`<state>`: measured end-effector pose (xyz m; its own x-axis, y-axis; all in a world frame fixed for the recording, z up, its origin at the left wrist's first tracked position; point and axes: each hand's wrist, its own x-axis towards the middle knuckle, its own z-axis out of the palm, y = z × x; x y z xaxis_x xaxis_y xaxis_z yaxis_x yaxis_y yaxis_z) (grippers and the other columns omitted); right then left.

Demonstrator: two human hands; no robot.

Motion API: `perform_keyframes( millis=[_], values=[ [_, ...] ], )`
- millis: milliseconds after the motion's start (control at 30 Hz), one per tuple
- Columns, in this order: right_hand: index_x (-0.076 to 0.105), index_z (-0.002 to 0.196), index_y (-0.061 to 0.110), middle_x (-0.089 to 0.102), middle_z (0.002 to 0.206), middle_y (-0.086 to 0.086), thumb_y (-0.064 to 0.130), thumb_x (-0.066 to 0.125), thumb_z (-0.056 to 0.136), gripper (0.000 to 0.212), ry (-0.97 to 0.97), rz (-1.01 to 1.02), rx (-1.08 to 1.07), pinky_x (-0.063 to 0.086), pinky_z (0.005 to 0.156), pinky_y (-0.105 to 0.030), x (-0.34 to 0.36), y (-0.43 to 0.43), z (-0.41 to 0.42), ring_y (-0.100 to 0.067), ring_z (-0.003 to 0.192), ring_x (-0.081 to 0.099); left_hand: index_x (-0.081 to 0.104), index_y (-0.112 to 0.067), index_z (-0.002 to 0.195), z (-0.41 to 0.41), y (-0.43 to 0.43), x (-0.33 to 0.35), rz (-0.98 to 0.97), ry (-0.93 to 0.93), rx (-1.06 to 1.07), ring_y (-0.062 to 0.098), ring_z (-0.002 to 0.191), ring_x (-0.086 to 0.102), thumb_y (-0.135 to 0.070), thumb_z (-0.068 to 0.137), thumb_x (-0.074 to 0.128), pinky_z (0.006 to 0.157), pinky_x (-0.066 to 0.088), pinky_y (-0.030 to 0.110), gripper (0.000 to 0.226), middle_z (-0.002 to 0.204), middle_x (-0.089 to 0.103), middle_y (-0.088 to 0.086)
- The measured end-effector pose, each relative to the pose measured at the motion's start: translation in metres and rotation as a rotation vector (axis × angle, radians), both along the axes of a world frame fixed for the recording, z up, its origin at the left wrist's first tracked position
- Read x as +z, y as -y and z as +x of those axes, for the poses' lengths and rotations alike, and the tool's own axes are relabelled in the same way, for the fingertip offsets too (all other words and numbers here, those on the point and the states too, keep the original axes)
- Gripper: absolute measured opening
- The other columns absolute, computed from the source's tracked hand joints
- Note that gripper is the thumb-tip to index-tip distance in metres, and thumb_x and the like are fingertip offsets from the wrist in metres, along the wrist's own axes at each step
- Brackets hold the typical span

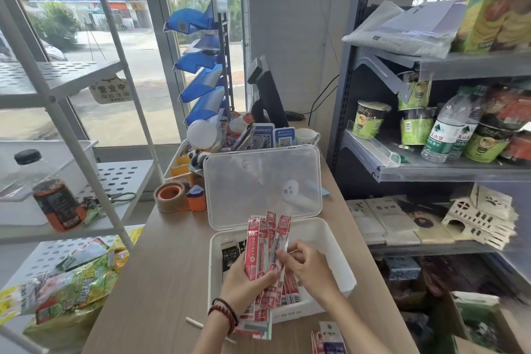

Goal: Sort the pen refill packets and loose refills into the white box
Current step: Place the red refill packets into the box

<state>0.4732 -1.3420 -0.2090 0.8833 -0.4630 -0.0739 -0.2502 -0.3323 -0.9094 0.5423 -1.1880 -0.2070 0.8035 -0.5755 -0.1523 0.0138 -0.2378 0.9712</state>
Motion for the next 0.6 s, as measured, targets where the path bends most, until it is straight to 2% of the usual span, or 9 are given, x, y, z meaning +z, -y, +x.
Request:
perform_keyframes(
  millis=[100,233,300,367,467,600],
  values=[
    [0.063,0.087,0.029,0.074,0.081,0.009,0.087,0.052,0.064,0.064,-0.005,-0.002,0.001,0.060,0.071,-0.044,0.0011,-0.0017,-0.0006,-0.008,0.072,0.069,0.056,-0.023,0.108,-0.0004,0.0004,0.0002,-0.006,0.014,0.006,0.010,0.079,0.071,-0.030,0.067,0.081,0.073,0.058,0.028,0.049,0.093,0.072,-0.001],
    [0.059,0.087,0.025,0.073,0.078,0.003,0.075,0.055,0.075,0.051,0.011,0.005,-0.029,0.058,0.068,-0.048,0.0038,-0.0025,-0.0024,-0.025,0.072,0.070,0.056,-0.023,0.107,0.0010,-0.0002,-0.0002,-0.006,0.025,0.025,0.010,0.080,0.071,-0.030,0.070,0.079,0.073,0.058,0.028,0.044,0.094,0.071,-0.001],
    [0.058,0.088,0.021,0.073,0.080,-0.001,0.066,0.057,0.081,0.045,0.021,0.037,-0.078,0.056,0.064,-0.043,0.0038,-0.0003,-0.0023,-0.031,0.075,0.068,0.057,-0.024,0.107,0.0033,-0.0014,-0.0027,0.005,0.039,0.052,0.010,0.081,0.070,-0.030,0.072,0.078,0.075,0.058,0.029,0.041,0.094,0.071,-0.002],
    [0.057,0.088,0.012,0.071,0.085,-0.011,0.046,0.060,0.091,0.034,0.042,0.087,-0.150,0.054,0.056,-0.035,0.0027,0.0026,-0.0006,-0.034,0.079,0.068,0.057,-0.026,0.107,0.0054,-0.0020,-0.0057,0.014,0.032,0.066,0.012,0.083,0.070,-0.033,0.070,0.078,0.078,0.058,0.034,0.043,0.095,0.071,-0.003],
    [0.050,0.078,0.007,0.064,0.090,-0.025,0.028,0.064,0.091,0.028,0.010,0.086,-0.234,0.051,0.046,-0.021,-0.0016,0.0056,0.0023,-0.034,0.083,0.068,0.057,-0.026,0.106,0.0052,-0.0015,-0.0069,0.033,0.047,0.070,0.010,0.082,0.070,-0.034,0.071,0.078,0.077,0.058,0.032,0.041,0.094,0.071,-0.004],
    [0.049,0.070,0.011,0.067,0.084,-0.022,0.023,0.066,0.087,0.027,-0.024,0.061,-0.287,0.052,0.044,-0.023,-0.0038,0.0054,0.0055,-0.025,0.072,0.071,0.058,-0.026,0.106,0.0033,-0.0009,-0.0052,0.027,0.061,0.070,0.009,0.083,0.069,-0.031,0.074,0.077,0.077,0.058,0.029,0.038,0.094,0.071,-0.005]
  ],
)
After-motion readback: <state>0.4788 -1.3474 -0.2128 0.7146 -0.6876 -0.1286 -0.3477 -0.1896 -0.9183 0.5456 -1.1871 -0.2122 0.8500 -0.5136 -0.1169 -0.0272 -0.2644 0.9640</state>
